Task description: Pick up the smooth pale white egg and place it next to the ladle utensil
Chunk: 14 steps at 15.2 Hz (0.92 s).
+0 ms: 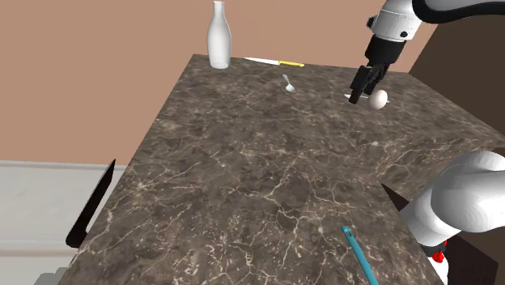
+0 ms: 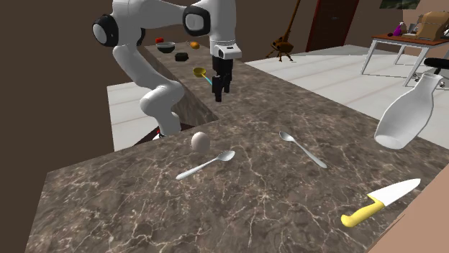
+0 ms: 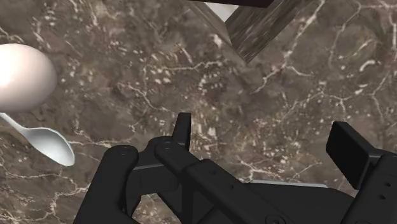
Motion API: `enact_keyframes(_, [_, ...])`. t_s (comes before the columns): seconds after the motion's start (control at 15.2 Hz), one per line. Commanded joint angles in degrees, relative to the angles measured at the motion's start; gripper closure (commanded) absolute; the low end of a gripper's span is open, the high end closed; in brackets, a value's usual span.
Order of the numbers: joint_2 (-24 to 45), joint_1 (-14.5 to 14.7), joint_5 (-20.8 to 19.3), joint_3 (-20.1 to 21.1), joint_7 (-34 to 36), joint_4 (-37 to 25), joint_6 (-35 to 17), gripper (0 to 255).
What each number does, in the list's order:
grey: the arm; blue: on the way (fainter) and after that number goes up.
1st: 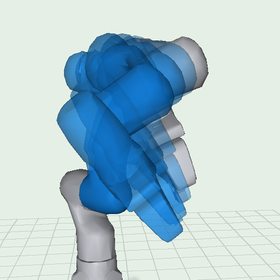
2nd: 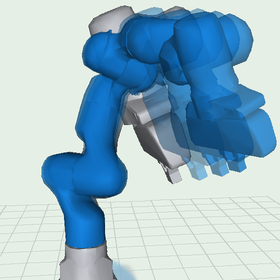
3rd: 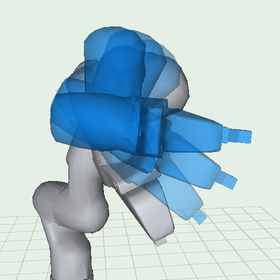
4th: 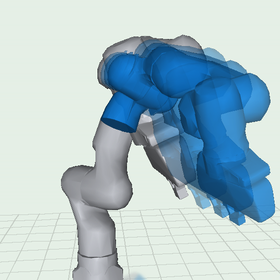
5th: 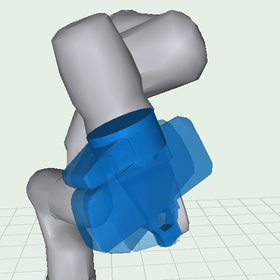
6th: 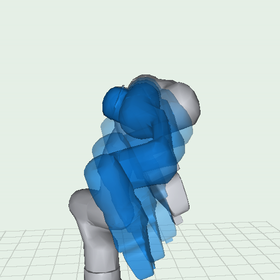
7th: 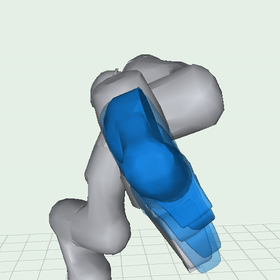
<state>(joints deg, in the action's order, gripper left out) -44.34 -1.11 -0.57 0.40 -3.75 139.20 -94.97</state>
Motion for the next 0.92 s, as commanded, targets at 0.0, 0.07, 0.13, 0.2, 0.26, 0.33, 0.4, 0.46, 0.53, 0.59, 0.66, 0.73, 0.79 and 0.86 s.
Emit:
enact_keyframes(0.0, [0.0,0.0,0.0,0.0,0.0,0.0,0.0,0])
enact_keyframes(0.07, [-1.14,-0.78,-0.45,-1.44,-0.79,1.15,-1.57,0])
enact_keyframes(0.13, [-2.22,-1.56,-0.9,-2.9,-1.58,2.25,-3.15,0])
enact_keyframes(0.2, [-3.23,-2.36,-1.33,-4.4,-2.39,3.32,-4.76,0])
enact_keyframes(0.26, [-4.16,-3.17,-1.75,-5.93,-3.22,4.34,-6.37,0])
enact_keyframes(0.33, [-5.02,-3.98,-2.15,-7.49,-4.06,5.32,-8.01,0])
enact_keyframes(0.4, [-5.81,-4.8,-2.53,-9.08,-4.93,6.26,-9.66,0])
enact_keyframes(0.46, [-6.51,-5.62,-2.89,-10.72,-5.82,7.14,-11.34,0])
enact_keyframes(0.53, [-7.13,-6.41,-3.22,-12.39,-6.73,7.98,-13.03,0])
enact_keyframes(0.59, [-7.66,-7.2,-3.52,-14.11,-7.67,8.77,-14.73,0])
enact_keyframes(0.66, [-8.1,-7.96,-3.8,-15.87,-8.63,9.5,-16.46,0])
enact_keyframes(0.73, [-8.46,-8.69,-4.03,-17.67,-9.63,10.18,-18.2,0])
enact_keyframes(0.79, [-8.72,-9.37,-4.23,-19.52,-10.65,10.81,-19.95,0])
enact_keyframes(0.86, [-8.9,-10.01,-4.39,-21.42,-11.7,11.38,-21.72,0])
